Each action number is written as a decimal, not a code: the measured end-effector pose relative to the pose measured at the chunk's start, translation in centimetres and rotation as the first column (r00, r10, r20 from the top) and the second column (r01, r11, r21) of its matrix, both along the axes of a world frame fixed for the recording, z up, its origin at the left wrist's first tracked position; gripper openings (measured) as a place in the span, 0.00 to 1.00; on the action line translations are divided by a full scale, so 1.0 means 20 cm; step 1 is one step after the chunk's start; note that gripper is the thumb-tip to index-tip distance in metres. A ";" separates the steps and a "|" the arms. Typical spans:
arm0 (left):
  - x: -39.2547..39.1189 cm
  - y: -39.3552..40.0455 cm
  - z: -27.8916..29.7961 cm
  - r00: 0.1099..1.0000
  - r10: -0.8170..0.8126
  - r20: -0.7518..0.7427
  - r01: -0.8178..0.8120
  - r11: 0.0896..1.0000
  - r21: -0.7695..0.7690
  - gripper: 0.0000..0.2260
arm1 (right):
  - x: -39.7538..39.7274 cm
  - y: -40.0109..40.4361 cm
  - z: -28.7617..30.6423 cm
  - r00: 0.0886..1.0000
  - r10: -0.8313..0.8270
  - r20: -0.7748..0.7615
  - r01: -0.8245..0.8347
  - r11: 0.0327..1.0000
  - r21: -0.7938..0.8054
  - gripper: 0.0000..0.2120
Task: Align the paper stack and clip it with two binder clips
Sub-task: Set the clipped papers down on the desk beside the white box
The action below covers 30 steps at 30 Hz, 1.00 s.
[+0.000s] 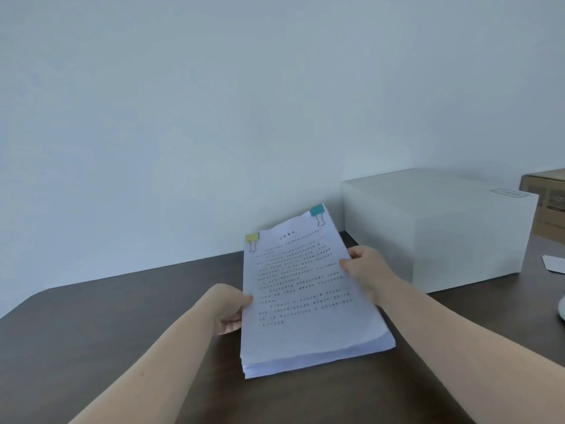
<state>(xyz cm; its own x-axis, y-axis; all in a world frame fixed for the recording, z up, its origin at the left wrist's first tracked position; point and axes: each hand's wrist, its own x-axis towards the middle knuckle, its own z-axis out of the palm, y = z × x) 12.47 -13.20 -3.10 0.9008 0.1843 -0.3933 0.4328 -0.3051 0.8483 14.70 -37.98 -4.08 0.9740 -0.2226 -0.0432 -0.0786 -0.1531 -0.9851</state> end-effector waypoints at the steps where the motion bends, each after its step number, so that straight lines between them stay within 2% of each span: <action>1: 0.03 -0.02 -0.02 0.999 0.011 0.036 -0.013 0.999 0.046 0.06 | 0.02 -0.01 -0.01 1.000 -0.020 0.013 0.020 0.999 -0.043 0.07; 3: 0.08 -0.06 -0.04 0.993 0.038 0.110 -0.049 0.994 0.103 0.09 | 0.06 -0.04 -0.03 0.998 -0.044 0.038 0.049 0.989 -0.141 0.09; 5: 0.13 -0.10 -0.04 0.986 0.072 0.149 -0.087 0.992 0.096 0.07 | 0.10 -0.06 -0.05 0.995 -0.058 0.076 0.075 0.967 -0.242 0.12; 6: 0.16 -0.12 -0.03 0.983 0.091 0.158 -0.103 0.992 0.073 0.05 | 0.11 -0.07 -0.05 0.994 -0.055 0.093 0.080 0.953 -0.293 0.13; 9: 0.27 -0.18 -0.07 0.967 0.158 0.198 -0.150 0.987 -0.053 0.12 | 0.14 -0.10 -0.06 0.994 -0.012 0.106 0.060 0.885 -0.462 0.21; 12: 0.33 -0.28 -0.11 0.960 0.187 0.208 -0.160 0.977 -0.142 0.12 | 0.15 -0.14 -0.09 0.989 0.030 0.144 0.062 0.801 -0.595 0.19; 14: 0.34 -0.34 -0.14 0.954 0.182 0.237 -0.154 0.979 -0.131 0.13 | 0.16 -0.15 -0.12 0.986 0.058 0.157 0.058 0.762 -0.645 0.16; 17: 0.36 -0.37 -0.15 0.939 0.152 0.310 -0.151 0.988 -0.027 0.14 | 0.16 -0.17 -0.15 0.980 0.101 0.172 0.054 0.696 -0.716 0.14; 21: 0.38 -0.34 -0.16 0.954 0.009 0.301 -0.082 0.970 0.229 0.14 | 0.16 -0.17 -0.19 0.971 0.151 0.183 0.053 0.614 -0.788 0.12; 24: 0.38 -0.33 -0.17 0.955 -0.044 0.292 -0.074 0.922 0.381 0.09 | 0.16 -0.17 -0.22 0.974 0.170 0.150 0.027 0.570 -0.821 0.12; 30: 0.32 -0.30 -0.16 0.959 -0.220 0.176 0.056 0.761 0.646 0.14 | 0.18 -0.17 -0.23 0.981 0.175 0.089 -0.017 0.527 -0.850 0.14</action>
<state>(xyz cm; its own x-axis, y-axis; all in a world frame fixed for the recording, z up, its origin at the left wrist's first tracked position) 18.88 -19.11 -6.26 0.9832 0.1818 -0.0144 0.1637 -0.8451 0.5090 18.26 -41.47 -8.61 0.9671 0.0171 0.2537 0.1182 -0.9136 -0.3891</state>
